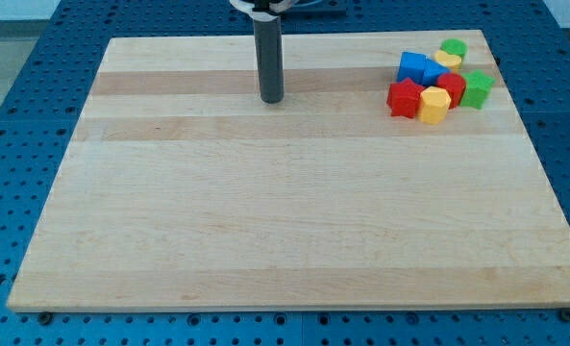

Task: Move your arm closer to the green star

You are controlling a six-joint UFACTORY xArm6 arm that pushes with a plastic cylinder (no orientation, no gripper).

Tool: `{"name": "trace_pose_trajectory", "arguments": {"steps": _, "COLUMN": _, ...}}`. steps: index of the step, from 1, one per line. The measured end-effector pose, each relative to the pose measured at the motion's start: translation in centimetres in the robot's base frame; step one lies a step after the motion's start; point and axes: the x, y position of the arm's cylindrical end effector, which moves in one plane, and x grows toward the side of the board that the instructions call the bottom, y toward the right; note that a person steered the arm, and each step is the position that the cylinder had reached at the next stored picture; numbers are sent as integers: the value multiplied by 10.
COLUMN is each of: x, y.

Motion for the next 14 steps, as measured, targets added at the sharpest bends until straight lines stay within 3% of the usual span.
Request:
{"name": "trace_pose_trajectory", "arguments": {"steps": 3, "x": 0, "y": 0}}
{"name": "trace_pose_trajectory", "arguments": {"steps": 5, "x": -64, "y": 0}}
{"name": "trace_pose_trajectory", "arguments": {"steps": 6, "x": -56, "y": 1}}
{"name": "trace_pose_trajectory", "arguments": {"steps": 7, "x": -1, "y": 14}}
{"name": "trace_pose_trajectory", "arguments": {"steps": 8, "x": 15, "y": 27}}
{"name": "trace_pose_trajectory", "arguments": {"steps": 9, "x": 36, "y": 58}}
{"name": "trace_pose_trajectory", "arguments": {"steps": 10, "x": 80, "y": 165}}
{"name": "trace_pose_trajectory", "arguments": {"steps": 11, "x": 86, "y": 204}}
{"name": "trace_pose_trajectory", "arguments": {"steps": 12, "x": 86, "y": 204}}
{"name": "trace_pose_trajectory", "arguments": {"steps": 13, "x": 90, "y": 300}}
{"name": "trace_pose_trajectory", "arguments": {"steps": 14, "x": 89, "y": 333}}
